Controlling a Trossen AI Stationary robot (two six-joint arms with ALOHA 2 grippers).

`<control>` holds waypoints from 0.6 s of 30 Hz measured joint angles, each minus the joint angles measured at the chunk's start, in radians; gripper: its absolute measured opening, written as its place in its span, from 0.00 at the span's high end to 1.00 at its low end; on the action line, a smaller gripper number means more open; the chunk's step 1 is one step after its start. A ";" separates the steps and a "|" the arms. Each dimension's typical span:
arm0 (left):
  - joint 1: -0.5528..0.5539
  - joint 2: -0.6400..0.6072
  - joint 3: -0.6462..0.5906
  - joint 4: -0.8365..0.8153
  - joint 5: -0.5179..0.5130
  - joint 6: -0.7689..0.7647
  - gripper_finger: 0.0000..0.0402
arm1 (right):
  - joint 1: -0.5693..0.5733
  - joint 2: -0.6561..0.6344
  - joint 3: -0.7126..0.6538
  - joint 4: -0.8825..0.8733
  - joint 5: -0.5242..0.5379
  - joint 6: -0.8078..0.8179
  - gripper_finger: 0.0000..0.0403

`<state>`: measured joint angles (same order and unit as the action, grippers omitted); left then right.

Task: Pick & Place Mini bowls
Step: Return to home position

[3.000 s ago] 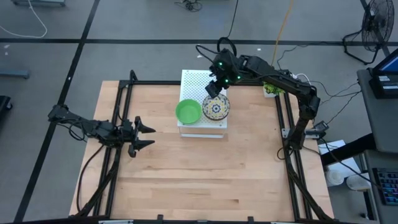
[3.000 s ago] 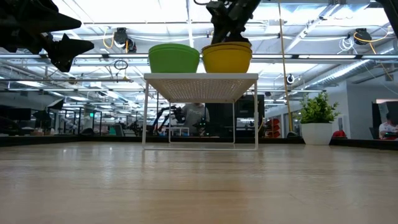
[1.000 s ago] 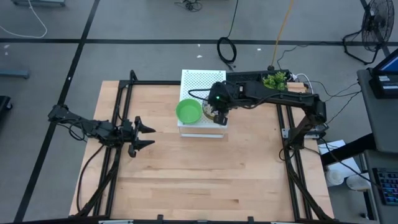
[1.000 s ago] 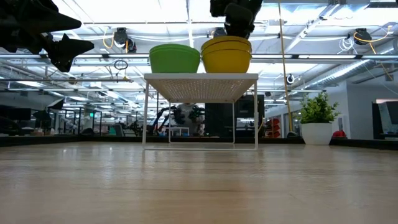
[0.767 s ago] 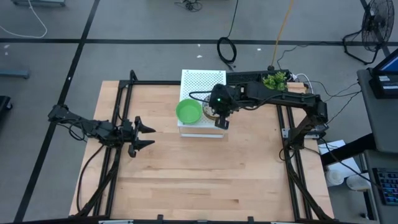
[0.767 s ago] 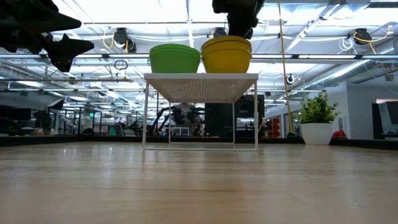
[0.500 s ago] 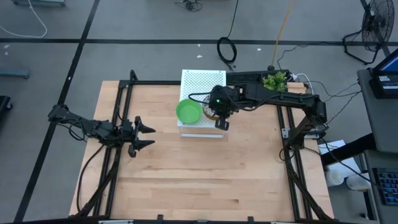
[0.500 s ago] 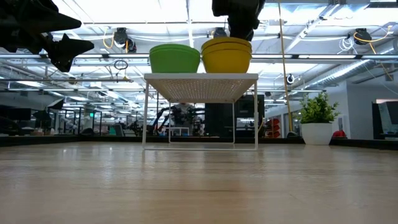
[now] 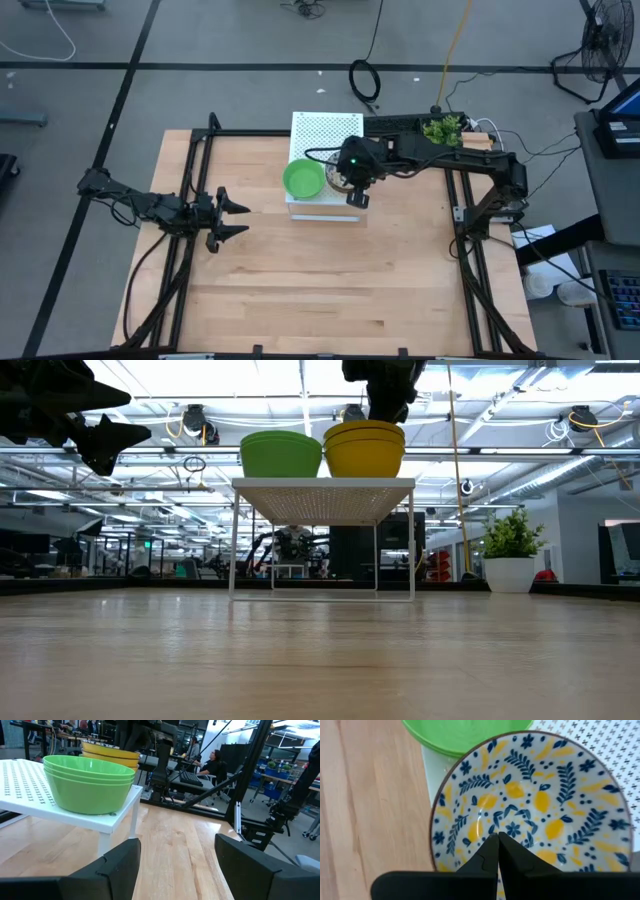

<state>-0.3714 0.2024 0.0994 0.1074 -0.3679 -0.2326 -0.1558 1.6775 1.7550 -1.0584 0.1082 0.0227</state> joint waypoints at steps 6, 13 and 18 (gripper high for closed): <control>0.000 0.000 0.000 0.000 0.000 0.000 0.36 | 0.011 -0.065 0.000 -0.005 0.000 0.036 1.00; 0.000 0.000 0.000 0.000 0.000 0.000 0.36 | 0.072 -0.212 -0.105 0.046 0.090 0.074 1.00; 0.000 0.000 0.000 -0.001 0.000 0.000 0.36 | 0.143 -0.404 -0.420 0.403 0.129 0.067 1.00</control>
<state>-0.3714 0.2028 0.0994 0.1066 -0.3679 -0.2325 -0.0129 1.2739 1.3354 -0.6553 0.2376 0.0893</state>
